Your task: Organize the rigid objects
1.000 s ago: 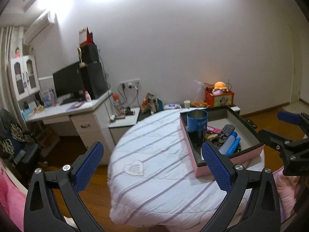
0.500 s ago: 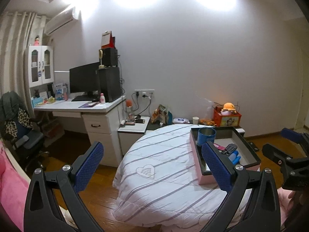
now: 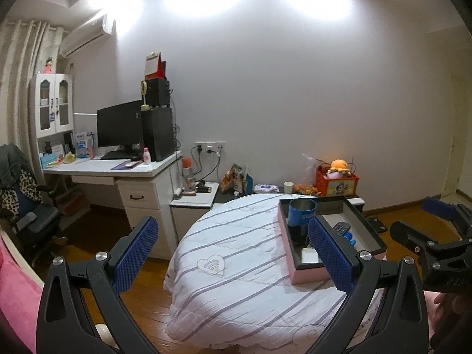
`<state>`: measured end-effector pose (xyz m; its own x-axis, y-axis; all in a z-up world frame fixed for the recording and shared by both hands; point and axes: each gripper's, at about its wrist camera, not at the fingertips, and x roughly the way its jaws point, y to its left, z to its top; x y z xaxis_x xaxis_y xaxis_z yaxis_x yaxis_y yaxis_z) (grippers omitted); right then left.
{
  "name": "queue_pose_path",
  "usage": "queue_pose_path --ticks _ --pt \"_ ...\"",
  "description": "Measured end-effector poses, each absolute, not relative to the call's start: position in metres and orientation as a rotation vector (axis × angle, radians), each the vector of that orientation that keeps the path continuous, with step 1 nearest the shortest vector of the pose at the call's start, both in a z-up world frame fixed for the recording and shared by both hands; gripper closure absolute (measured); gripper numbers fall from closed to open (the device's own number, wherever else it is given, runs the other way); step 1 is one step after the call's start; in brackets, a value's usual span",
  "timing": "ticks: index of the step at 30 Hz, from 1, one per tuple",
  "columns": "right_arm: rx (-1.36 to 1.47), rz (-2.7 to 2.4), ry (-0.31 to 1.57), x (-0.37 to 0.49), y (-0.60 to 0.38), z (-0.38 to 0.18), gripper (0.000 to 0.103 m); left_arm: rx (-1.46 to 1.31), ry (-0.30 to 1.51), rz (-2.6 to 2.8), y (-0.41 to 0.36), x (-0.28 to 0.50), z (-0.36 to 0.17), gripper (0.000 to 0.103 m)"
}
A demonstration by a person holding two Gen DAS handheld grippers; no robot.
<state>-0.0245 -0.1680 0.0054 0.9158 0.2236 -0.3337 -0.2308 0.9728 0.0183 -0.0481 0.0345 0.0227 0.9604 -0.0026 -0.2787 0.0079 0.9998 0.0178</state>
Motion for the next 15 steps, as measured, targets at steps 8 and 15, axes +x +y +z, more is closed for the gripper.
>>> queue_pose_path --ticks 8,15 --pt "-0.009 0.196 0.334 -0.027 -0.181 0.011 0.0 0.024 0.278 -0.071 0.02 -0.043 0.027 0.0" --pt "0.001 0.18 0.324 -0.028 -0.187 0.014 0.0 0.017 0.256 -0.115 0.013 -0.039 0.032 0.0"
